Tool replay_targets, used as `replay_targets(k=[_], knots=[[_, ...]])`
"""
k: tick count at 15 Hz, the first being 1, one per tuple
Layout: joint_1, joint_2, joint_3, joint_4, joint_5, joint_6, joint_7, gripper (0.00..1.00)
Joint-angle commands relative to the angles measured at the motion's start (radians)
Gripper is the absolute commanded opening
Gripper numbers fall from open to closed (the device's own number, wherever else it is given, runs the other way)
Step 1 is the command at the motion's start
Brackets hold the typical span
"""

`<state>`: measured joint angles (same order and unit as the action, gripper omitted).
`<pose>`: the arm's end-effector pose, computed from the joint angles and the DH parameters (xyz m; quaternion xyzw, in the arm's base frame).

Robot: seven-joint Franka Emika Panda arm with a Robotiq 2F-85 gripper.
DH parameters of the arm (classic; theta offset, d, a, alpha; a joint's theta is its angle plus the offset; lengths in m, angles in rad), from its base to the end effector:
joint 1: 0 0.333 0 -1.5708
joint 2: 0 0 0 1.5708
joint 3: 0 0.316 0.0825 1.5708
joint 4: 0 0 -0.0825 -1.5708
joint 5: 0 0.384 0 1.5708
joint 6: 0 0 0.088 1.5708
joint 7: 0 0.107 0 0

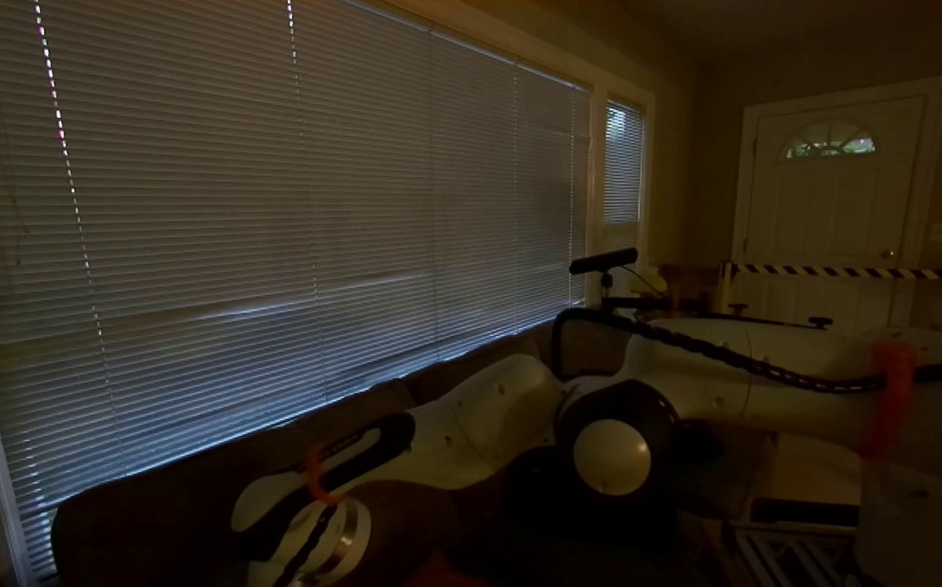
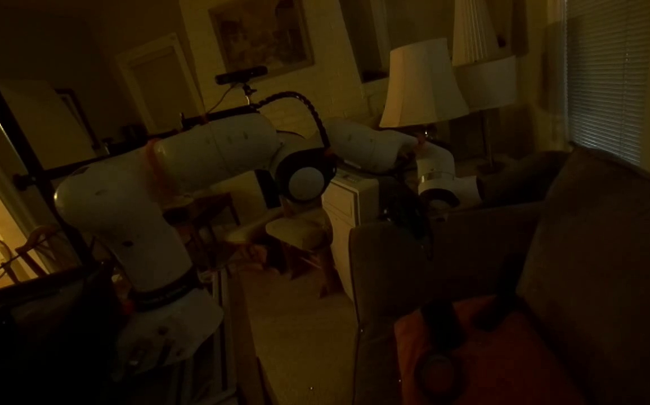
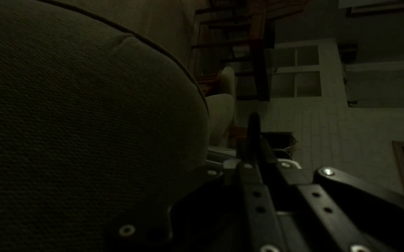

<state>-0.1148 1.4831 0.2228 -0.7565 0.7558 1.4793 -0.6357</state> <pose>0.6958 0.0859 0.0186 -0.8068 -0.1552 0.1703 0.5440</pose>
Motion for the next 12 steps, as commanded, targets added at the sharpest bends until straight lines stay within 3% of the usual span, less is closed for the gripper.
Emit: replay_targets(k=[1,12], knots=[[0.002,0.008,-0.007,0.009,-0.030,0.053,-0.005,0.01],[0.027,0.010,0.013,0.030,-0.122,0.089,-0.021,0.01]])
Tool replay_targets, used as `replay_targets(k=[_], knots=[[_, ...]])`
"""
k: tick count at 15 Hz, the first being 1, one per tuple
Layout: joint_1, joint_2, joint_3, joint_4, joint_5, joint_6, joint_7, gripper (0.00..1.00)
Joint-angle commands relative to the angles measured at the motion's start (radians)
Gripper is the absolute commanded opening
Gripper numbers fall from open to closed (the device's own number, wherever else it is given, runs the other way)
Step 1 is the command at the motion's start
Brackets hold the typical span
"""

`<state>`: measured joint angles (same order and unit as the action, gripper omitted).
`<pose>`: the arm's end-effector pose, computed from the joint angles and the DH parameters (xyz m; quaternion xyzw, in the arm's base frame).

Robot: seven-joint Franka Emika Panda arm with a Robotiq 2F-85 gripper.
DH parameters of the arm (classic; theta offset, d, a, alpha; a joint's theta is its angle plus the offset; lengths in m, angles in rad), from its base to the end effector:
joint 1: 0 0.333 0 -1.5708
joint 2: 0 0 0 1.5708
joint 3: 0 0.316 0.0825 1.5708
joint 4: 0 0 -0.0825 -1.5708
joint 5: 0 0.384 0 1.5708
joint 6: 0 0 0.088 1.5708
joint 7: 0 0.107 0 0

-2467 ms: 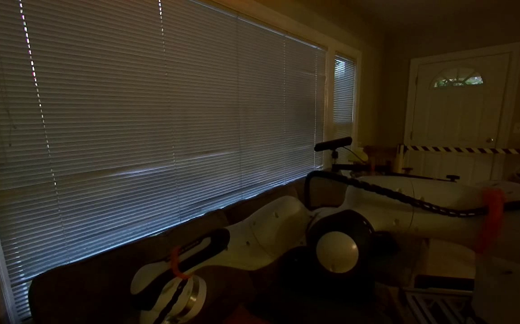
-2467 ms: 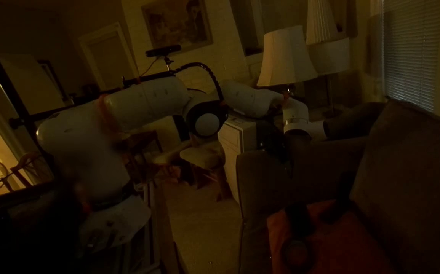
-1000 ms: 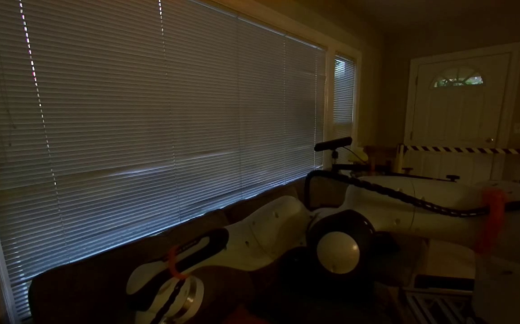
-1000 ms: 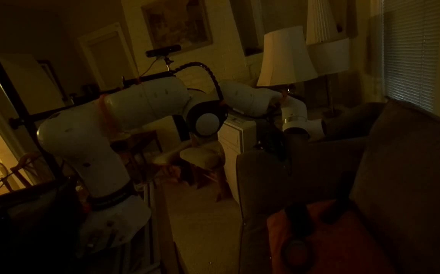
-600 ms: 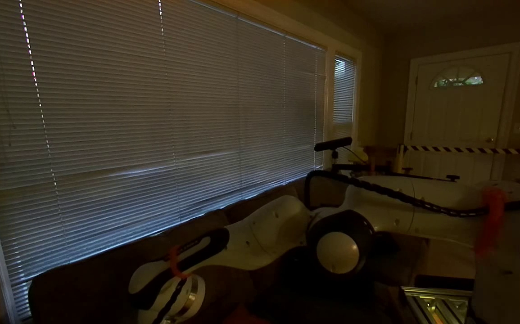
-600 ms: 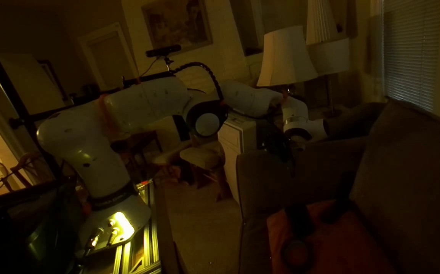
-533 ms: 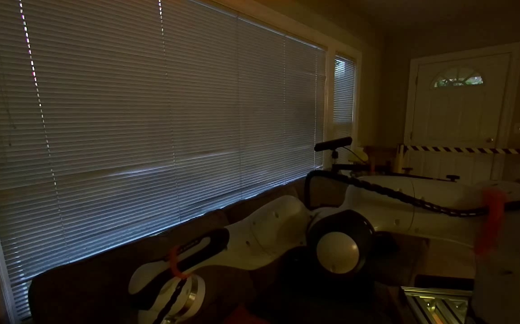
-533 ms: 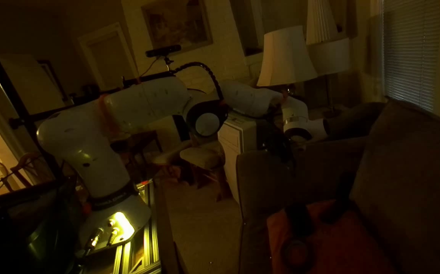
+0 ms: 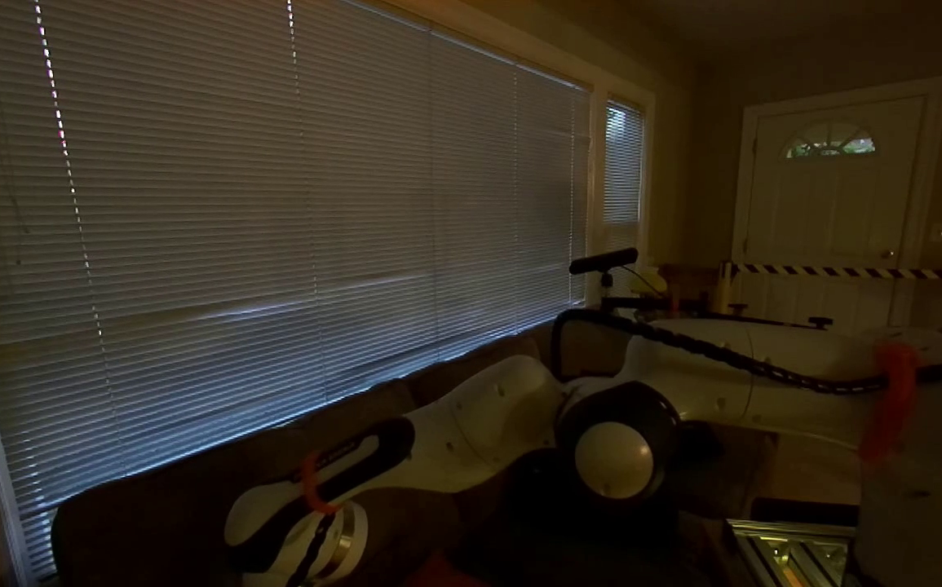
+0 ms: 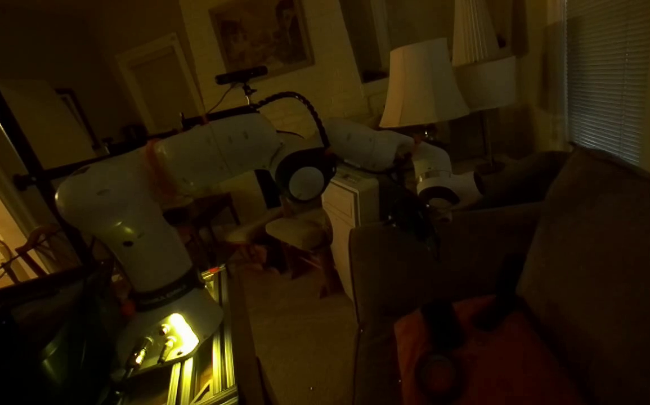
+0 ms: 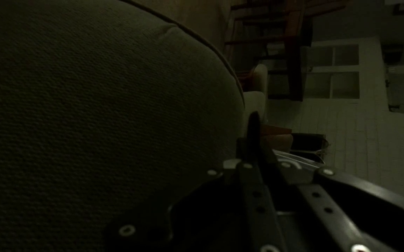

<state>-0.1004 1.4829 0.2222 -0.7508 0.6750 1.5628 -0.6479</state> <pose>0.7023 0.0850 0.0121 -0.8372 -0.1698 0.1524 0.4971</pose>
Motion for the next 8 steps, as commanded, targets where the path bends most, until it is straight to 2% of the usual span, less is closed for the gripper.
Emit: replay_targets(k=[1,8], knots=[[0.015,0.010,0.017,0.027,-0.045,0.005,-0.009,0.01],[0.020,0.010,0.036,0.035,-0.063,0.004,-0.017,0.01]])
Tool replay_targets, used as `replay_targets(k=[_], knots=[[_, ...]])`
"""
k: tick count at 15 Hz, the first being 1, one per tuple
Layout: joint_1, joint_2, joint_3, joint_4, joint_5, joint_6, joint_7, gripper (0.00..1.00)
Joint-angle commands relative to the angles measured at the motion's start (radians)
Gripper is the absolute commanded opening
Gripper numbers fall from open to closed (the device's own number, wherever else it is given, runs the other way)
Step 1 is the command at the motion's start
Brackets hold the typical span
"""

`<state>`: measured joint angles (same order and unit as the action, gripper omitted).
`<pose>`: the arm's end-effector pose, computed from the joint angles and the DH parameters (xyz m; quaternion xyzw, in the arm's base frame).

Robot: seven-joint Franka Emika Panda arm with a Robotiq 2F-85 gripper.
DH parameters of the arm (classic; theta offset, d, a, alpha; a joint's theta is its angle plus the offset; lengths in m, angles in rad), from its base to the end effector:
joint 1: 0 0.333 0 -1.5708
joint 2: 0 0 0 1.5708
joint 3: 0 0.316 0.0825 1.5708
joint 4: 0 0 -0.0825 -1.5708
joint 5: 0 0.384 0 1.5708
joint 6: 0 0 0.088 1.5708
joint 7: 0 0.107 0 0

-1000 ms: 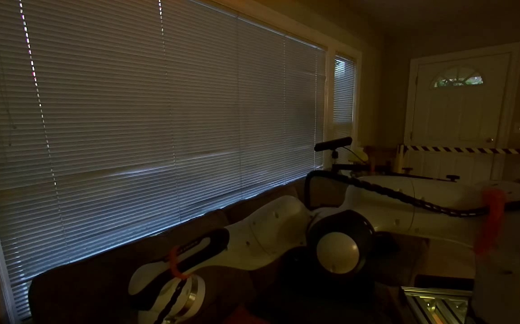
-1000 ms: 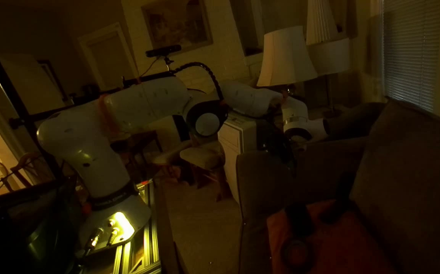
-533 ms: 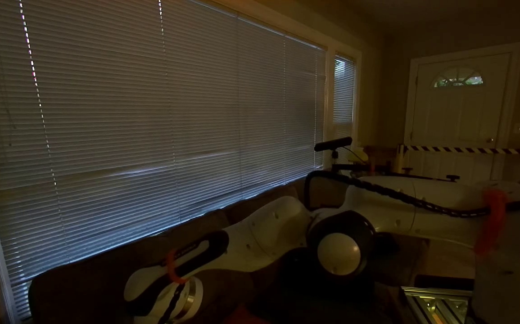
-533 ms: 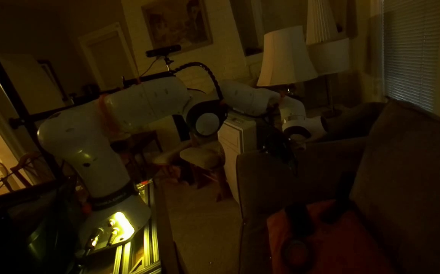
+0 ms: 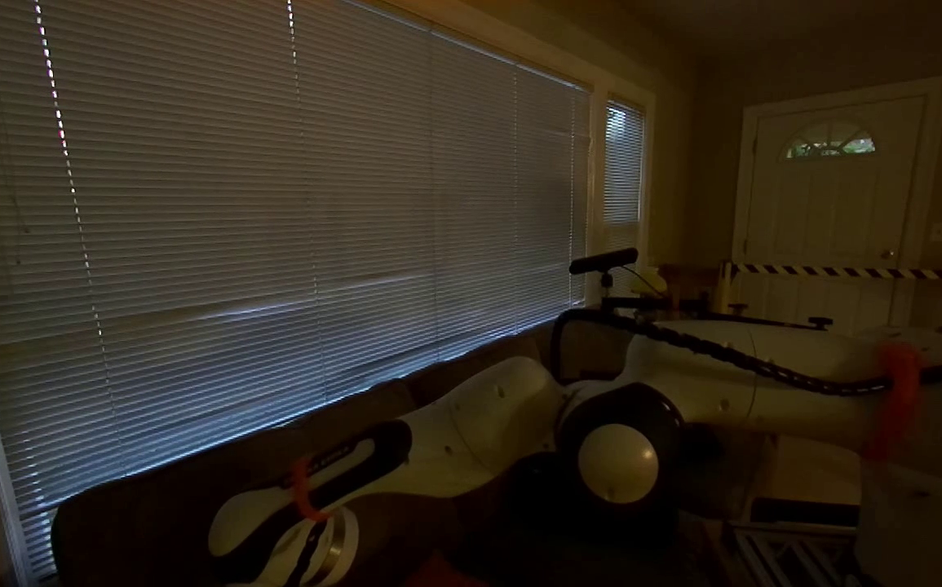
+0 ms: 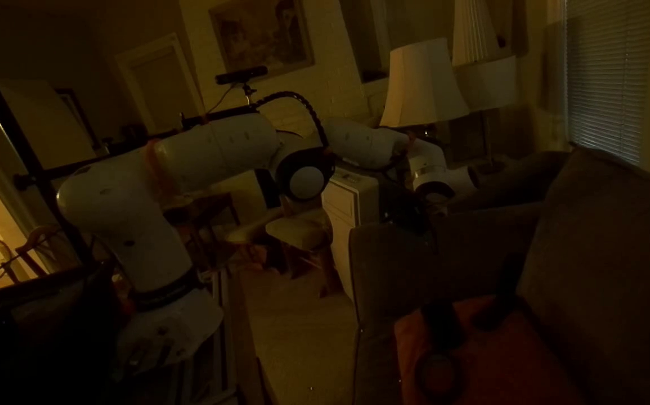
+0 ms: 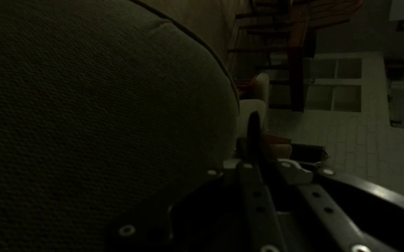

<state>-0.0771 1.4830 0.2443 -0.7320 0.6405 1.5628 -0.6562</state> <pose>0.7042 0.1053 0.0198 -0.8361 -0.1957 0.1515 0.4895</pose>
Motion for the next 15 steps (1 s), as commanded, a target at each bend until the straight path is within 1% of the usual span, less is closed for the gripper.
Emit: replay_targets(k=[1,4,7,8,9,10,11,15], knots=[[-0.005,0.010,0.015,0.014,-0.027,0.006,-0.009,0.07],[-0.010,0.010,0.016,0.013,-0.023,0.009,-0.011,0.15],[-0.016,0.010,0.014,0.008,-0.020,0.018,-0.017,0.11],[-0.020,0.010,0.014,0.006,-0.019,0.021,-0.021,0.20],[-0.023,0.010,0.014,0.003,-0.017,0.024,-0.022,0.36],[-0.027,0.010,0.014,0.001,-0.016,0.026,-0.025,0.36],[-0.031,0.008,0.014,-0.004,-0.014,0.029,-0.028,0.42],[-0.042,0.005,0.014,-0.010,-0.011,0.043,-0.034,0.73]])
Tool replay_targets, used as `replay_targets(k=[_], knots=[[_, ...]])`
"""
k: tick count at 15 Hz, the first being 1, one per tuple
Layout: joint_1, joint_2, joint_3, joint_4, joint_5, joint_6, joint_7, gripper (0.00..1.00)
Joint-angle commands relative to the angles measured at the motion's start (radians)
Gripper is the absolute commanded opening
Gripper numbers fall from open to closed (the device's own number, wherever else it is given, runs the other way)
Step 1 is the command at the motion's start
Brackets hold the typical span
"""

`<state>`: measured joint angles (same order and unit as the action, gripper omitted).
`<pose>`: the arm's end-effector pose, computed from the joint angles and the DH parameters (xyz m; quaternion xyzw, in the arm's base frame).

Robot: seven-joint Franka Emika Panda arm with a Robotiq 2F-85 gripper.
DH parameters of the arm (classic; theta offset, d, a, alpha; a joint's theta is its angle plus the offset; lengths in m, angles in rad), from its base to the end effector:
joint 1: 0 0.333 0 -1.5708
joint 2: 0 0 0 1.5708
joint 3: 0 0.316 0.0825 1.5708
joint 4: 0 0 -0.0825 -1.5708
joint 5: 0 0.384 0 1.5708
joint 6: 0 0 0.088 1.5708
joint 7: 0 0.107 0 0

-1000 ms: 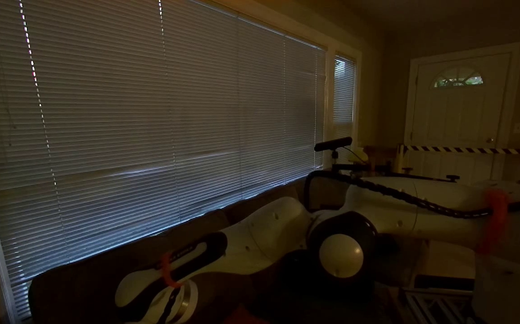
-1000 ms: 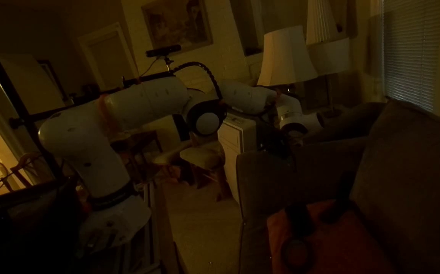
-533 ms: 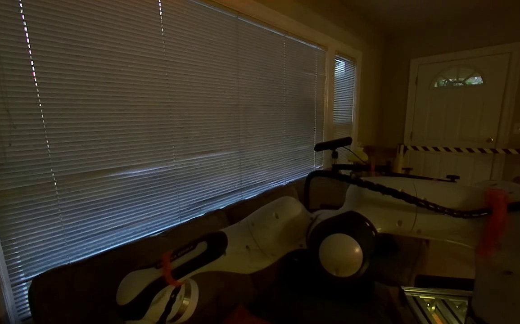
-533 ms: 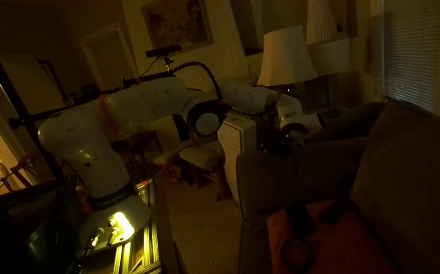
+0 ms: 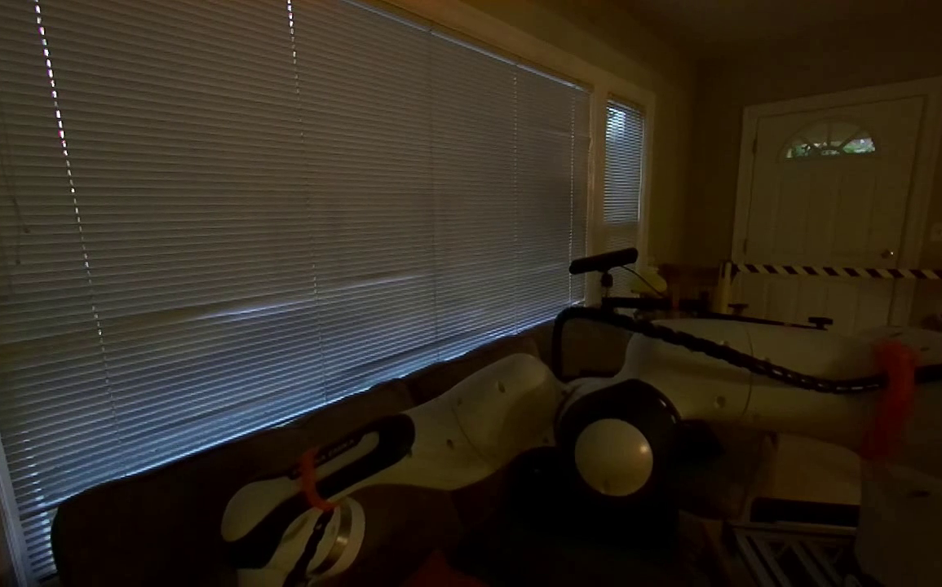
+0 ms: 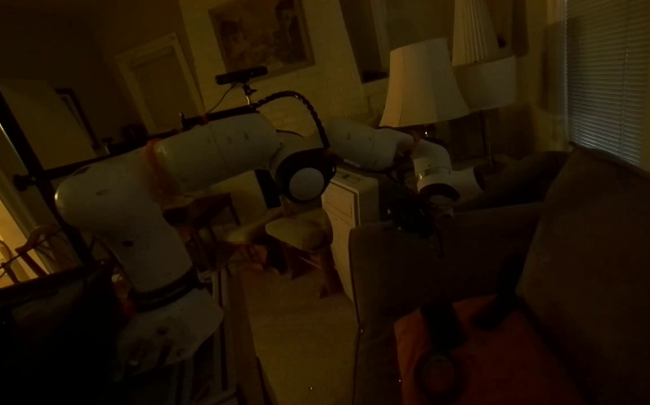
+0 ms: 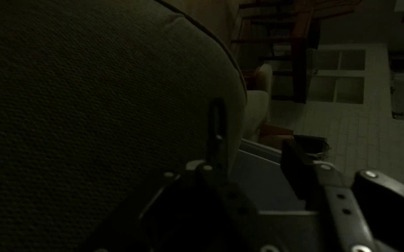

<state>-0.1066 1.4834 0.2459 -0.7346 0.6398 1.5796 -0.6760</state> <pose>0.7083 0.0844 0.0185 -0.8399 -0.1890 0.1342 0.4907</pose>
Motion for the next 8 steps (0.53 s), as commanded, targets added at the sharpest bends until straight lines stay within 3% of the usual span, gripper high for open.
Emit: replay_targets(k=[1,4,8], knots=[[-0.014,0.005,0.013,-0.007,-0.010,0.030,-0.013,0.80],[-0.018,0.005,0.013,-0.008,-0.009,0.038,-0.013,0.99],[-0.036,0.004,0.011,-0.012,0.002,0.073,0.003,1.00]])
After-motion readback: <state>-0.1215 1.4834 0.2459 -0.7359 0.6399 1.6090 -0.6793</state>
